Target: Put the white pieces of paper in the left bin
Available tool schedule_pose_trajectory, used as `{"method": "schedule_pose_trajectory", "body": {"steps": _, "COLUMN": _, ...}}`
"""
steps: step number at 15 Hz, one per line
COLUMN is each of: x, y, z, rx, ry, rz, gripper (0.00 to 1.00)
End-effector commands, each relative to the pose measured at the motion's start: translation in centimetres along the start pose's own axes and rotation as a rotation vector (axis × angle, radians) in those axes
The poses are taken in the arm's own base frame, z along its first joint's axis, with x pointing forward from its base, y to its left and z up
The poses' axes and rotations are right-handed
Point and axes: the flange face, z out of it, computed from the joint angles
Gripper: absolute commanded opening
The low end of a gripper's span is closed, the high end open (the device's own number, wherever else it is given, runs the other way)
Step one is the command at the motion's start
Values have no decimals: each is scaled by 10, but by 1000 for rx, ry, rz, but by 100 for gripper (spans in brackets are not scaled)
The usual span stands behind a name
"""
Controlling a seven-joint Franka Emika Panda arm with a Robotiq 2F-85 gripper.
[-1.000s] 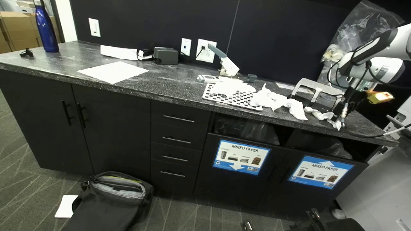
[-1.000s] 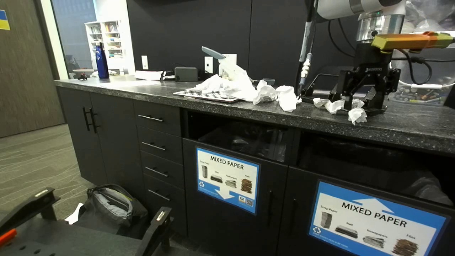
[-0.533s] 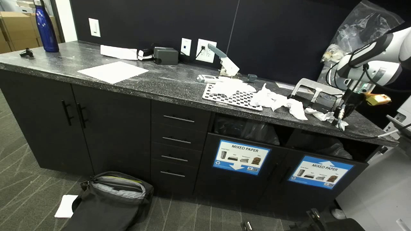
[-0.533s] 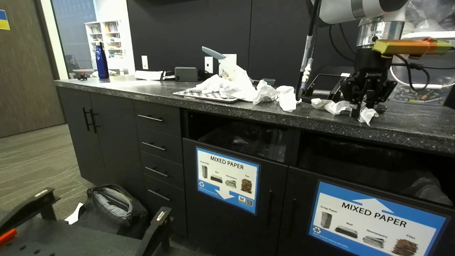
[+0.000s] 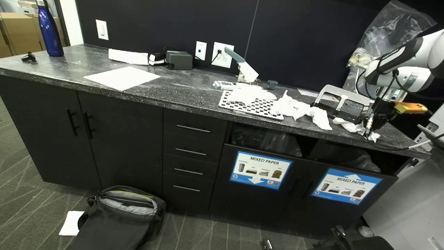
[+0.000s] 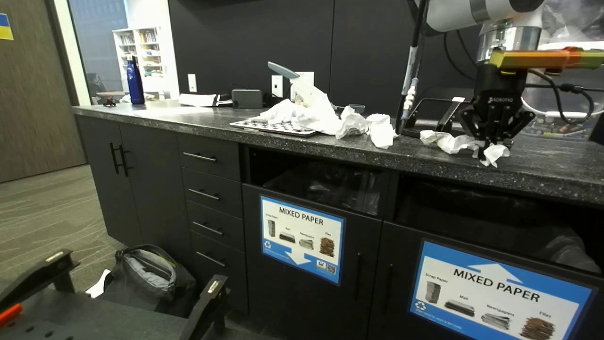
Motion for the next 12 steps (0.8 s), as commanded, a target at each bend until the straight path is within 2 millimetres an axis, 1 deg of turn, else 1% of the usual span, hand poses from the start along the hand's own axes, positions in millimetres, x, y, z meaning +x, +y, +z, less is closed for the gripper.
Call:
{"method": "schedule_pose_trajectory", "body": {"steps": 1, "x": -30, "y": -15, "z": -20, "rx": -56, "ry": -49, "rz": 186, "gripper": 8}}
{"method": "schedule_pose_trajectory", "body": {"steps": 2, "x": -39, "y": -22, "z": -21, "rx": -62, "ry": -76, "rz": 228, "gripper": 10}}
{"method": "schedule_pose_trajectory", "body": {"steps": 4, "x": -54, "y": -38, "z": -24, "rx": -69, "ry": -132, "rz": 293, "gripper": 10}}
{"method": "schedule_pose_trajectory", "body": {"steps": 5, "x": -61, "y": -49, "z": -20, "rx": -66, "ry": -170, "rz": 307, "gripper": 8}}
{"method": "schedule_pose_trajectory", "body": {"steps": 8, "x": -78, "y": -91, "z": -8, "rx": -35, "ry": -266, "rz": 311, "gripper": 8}}
{"method": "schedule_pose_trajectory", "body": {"steps": 10, "x": -88, "y": -124, "z": 6, "rx": 6, "ry": -313, "rz": 299, "gripper": 8}}
{"method": "schedule_pose_trajectory", "body": {"steps": 12, "x": -98, "y": -159, "z": 24, "rx": 50, "ry": -334, "rz": 300, "gripper": 8}}
